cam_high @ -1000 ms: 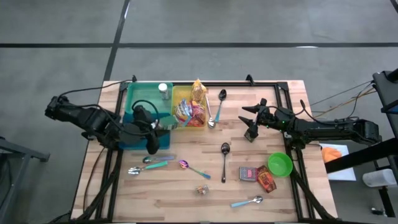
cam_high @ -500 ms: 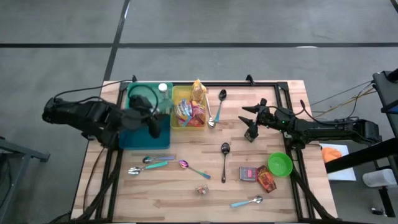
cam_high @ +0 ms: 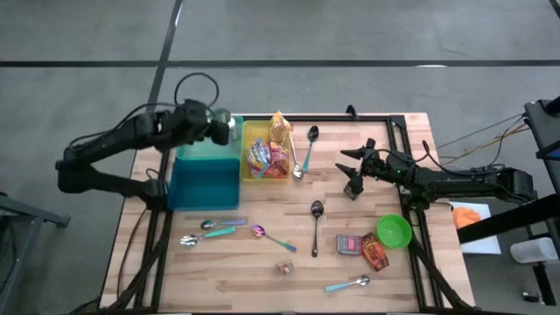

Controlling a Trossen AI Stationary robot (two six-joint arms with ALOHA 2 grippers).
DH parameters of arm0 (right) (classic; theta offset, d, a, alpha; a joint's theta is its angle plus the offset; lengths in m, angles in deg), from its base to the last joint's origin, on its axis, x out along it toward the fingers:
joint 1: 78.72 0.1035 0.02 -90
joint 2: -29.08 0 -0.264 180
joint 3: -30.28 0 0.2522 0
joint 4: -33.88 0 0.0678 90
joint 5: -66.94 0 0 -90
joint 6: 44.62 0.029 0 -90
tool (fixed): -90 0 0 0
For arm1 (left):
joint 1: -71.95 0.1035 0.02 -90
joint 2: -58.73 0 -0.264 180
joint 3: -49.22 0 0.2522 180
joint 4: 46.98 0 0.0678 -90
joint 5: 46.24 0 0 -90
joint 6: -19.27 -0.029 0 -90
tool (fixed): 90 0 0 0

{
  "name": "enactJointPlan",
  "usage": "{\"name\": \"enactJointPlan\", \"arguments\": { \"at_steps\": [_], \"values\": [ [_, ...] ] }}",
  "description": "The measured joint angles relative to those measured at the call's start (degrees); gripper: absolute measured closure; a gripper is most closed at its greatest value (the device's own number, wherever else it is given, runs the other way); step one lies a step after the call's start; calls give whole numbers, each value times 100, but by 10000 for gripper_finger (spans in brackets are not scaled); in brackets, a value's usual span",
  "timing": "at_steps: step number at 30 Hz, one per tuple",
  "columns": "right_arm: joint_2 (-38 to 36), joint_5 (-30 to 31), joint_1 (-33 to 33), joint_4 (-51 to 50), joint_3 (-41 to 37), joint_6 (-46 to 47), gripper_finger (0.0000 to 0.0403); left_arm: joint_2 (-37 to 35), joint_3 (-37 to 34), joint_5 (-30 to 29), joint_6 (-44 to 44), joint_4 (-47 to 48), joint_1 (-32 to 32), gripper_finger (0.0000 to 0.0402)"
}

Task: Pick & Place Food Item
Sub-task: Put the green spice bottle into the green bin

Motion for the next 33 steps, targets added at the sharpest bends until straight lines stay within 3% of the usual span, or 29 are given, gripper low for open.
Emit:
{"name": "enactJointPlan", "arguments": {
  "at_steps": [5, 12, 22, 26, 33],
  "values": [
    [0, -1, 2, 1, 0, 0, 156, 314, 0, 888, 36, 254, 829, 216],
    [0, -1, 0, 1, 0, 0, 156, 1063, 4, 1441, 124, 273, 1444, 216],
    [0, -1, 0, -2, 0, 0, 156, 2253, 4, 2121, 139, 274, 1959, 216],
    [0, -2, 1, -2, 0, 0, 156, 2578, 4, 2417, 90, 248, 2129, 204],
    [0, -1, 1, 0, 0, 0, 156, 2966, 4, 2563, 4, 247, 2262, 216]
  ]
}}
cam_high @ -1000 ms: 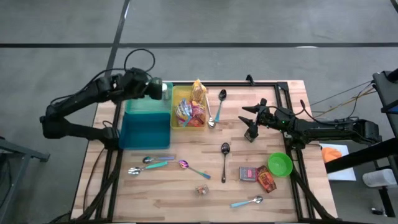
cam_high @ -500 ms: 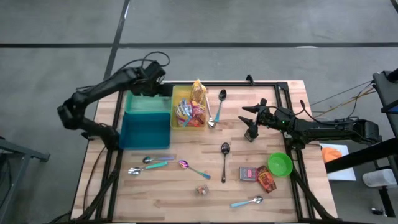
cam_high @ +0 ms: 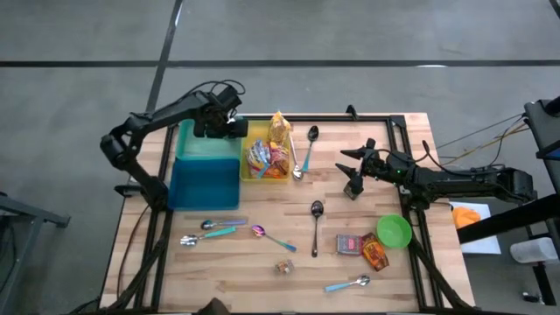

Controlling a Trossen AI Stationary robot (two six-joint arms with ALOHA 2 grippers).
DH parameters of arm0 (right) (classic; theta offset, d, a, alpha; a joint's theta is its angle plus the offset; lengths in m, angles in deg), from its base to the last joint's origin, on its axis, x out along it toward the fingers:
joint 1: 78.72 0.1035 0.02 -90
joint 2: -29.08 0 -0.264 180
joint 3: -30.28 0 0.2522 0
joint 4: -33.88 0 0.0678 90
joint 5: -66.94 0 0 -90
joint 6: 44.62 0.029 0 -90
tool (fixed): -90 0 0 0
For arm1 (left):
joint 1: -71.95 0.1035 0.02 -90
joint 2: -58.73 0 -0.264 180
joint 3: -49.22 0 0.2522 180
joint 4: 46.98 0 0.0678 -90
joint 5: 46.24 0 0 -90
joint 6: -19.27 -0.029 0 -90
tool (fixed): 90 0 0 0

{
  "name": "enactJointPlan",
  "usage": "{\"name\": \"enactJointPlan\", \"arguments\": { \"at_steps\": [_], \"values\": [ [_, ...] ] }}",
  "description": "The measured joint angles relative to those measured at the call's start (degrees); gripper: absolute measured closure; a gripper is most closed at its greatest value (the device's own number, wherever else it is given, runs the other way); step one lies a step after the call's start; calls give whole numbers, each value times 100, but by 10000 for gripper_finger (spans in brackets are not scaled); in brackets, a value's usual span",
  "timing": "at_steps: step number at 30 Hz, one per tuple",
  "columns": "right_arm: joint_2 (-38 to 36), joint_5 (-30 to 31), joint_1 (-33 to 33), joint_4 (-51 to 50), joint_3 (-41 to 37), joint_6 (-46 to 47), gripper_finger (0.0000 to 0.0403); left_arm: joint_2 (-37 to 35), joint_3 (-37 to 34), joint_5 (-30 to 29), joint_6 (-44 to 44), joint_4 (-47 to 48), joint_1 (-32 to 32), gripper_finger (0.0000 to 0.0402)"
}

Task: Pick & Place Food Item
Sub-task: Put the green spice bottle into the green bin, then put the brown spice bottle into the green bin

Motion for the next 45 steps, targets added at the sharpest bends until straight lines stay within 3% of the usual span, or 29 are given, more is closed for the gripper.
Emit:
{"name": "enactJointPlan", "arguments": {
  "at_steps": [7, 15, 21, 33, 45],
  "values": [
    [-2, 0, -2, 1, 0, 0, 156, 322, 0, 219, -40, -18, 30, 200],
    [-2, 1, -2, -1, 0, -2, 156, 703, -2, 237, -60, -17, 70, 215],
    [-2, 0, -1, 0, 0, 0, 156, 978, -7, 259, -67, -18, 119, 189],
    [-2, 1, -2, 1, 0, -2, 156, 1000, -7, 428, -213, -34, 231, 180],
    [-2, -1, 0, 0, 0, 0, 156, 1000, -7, 490, -322, -57, 227, 77]
  ]
}}
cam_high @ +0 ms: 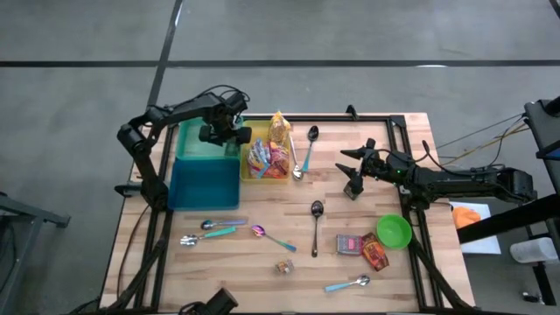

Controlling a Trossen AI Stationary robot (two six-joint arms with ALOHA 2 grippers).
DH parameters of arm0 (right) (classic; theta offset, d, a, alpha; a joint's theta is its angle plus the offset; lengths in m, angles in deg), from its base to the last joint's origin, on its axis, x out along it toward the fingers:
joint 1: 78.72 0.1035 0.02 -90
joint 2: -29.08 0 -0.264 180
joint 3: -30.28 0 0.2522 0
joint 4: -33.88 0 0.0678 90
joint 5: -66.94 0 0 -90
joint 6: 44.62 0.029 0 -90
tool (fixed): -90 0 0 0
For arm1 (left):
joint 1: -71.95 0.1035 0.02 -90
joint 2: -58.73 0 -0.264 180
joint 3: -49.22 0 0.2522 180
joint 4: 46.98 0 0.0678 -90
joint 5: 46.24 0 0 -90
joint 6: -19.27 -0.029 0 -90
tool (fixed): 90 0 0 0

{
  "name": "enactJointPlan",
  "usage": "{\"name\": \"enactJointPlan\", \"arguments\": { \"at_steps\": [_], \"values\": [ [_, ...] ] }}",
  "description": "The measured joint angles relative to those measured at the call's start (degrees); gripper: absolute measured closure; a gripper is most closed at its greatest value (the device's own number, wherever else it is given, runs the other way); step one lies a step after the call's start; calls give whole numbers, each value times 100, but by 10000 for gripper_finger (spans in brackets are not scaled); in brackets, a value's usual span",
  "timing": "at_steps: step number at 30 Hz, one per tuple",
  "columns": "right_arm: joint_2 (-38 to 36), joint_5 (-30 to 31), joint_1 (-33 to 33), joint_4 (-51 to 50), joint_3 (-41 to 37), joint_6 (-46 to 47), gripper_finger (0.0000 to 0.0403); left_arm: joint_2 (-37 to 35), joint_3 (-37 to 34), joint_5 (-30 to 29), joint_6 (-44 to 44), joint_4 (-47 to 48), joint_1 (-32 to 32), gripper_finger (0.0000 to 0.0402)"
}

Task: Pick & Place Food Item
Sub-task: Put the brown spice bottle into the green bin

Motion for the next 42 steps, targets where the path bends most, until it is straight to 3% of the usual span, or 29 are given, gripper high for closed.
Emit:
{"name": "enactJointPlan", "arguments": {
  "at_steps": [13, 22, 31, 42],
  "values": [
    [0, 1, -2, 1, 0, 0, 156, -98, 0, 112, -42, 20, -10, 56],
    [0, 2, -2, -1, 0, 0, 156, -1126, 0, -185, -38, 13, -388, 56],
    [0, 2, -2, 1, 0, 0, 156, -2071, 0, -780, -26, -9, -1389, 56],
    [0, 2, -2, 1, 0, 0, 156, -2400, -2, -1735, -541, -100, -2850, 56]
  ]
}}
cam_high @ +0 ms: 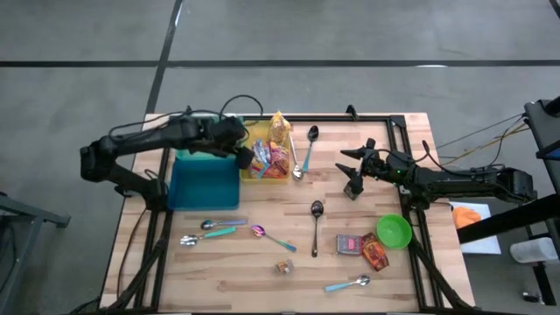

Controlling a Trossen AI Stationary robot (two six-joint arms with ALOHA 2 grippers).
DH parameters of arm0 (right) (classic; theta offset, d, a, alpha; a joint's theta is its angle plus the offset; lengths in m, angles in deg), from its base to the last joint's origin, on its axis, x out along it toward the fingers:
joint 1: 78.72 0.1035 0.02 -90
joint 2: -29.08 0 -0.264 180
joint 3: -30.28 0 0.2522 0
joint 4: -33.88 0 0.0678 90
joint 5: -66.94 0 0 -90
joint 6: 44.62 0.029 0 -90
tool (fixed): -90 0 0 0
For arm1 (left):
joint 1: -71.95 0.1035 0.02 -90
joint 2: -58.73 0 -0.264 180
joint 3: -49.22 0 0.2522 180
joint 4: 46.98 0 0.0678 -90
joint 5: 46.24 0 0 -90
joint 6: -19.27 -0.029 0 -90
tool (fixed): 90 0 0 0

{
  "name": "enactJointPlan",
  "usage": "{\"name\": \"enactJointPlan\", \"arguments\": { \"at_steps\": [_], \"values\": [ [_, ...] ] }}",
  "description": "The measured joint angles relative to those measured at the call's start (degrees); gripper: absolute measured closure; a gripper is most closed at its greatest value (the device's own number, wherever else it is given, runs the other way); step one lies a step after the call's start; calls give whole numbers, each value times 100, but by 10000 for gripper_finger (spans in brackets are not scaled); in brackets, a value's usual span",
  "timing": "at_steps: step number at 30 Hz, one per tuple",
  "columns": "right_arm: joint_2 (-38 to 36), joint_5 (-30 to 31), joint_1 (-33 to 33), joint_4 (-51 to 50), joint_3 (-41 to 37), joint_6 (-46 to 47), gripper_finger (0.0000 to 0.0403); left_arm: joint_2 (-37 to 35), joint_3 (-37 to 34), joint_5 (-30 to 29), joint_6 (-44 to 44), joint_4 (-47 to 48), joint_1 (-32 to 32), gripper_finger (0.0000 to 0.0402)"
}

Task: Pick & Place Food Item
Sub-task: Put the brown spice bottle into the green bin

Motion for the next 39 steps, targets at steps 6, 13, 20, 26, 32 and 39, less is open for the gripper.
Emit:
{"name": "enactJointPlan", "arguments": {
  "at_steps": [6, 13, 20, 26, 32, 39],
  "values": [
    [0, 0, 0, 0, 0, -1, 156, 103, 0, -4, -147, -108, -407, 56],
    [0, -2, 0, -2, 0, 0, 156, 436, -2, 188, -71, -218, -938, 56],
    [0, 0, 2, -2, 0, 0, 156, 927, -2, 428, 311, -879, -1776, 56],
    [0, 0, 2, -2, 0, 0, 156, 1315, 2, 376, 591, -1795, -2743, 56],
    [0, -2, 2, -2, 0, -2, 156, 1649, 4, -101, 673, -2739, -3565, 56],
    [2, 0, 1, 0, 0, -2, 156, 1971, 12, -418, 587, -3627, -4130, 56]
  ]
}}
